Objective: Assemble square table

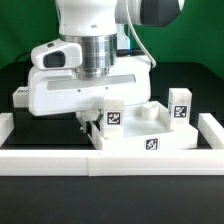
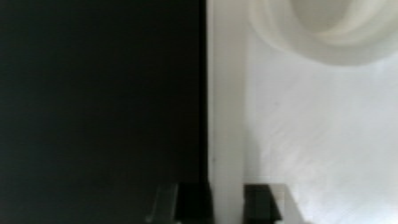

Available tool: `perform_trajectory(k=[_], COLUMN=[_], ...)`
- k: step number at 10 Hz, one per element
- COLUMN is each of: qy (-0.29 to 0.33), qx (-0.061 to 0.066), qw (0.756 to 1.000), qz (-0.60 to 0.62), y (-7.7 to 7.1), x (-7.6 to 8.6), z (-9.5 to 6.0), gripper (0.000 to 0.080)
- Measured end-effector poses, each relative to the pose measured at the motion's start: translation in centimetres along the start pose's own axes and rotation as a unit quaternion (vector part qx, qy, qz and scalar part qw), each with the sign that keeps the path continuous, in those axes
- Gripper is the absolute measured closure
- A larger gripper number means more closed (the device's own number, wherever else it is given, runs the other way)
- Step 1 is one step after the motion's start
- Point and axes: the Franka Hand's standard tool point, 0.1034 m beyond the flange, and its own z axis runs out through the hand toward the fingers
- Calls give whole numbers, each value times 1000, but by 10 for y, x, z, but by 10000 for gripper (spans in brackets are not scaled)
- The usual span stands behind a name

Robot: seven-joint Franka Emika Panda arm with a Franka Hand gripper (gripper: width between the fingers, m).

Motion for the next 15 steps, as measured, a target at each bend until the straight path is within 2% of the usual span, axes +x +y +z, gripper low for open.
perform_trajectory(k=[2, 4, 5, 8, 11, 13, 15], qy=[-5, 3, 16, 6, 3, -2, -15], qx=[-6, -28, -44, -50, -50, -73, -89], qw=[998, 989, 977, 956, 936, 910, 878], qz=[-64, -148, -208, -290, -348, -409, -471], y=[1, -19, -20, -14, -15, -28, -38], x=[0, 20, 25, 22, 24, 34, 39], z=[0, -3, -4, -4, -3, -4, -3], gripper=[742, 742, 737, 735, 734, 734, 731])
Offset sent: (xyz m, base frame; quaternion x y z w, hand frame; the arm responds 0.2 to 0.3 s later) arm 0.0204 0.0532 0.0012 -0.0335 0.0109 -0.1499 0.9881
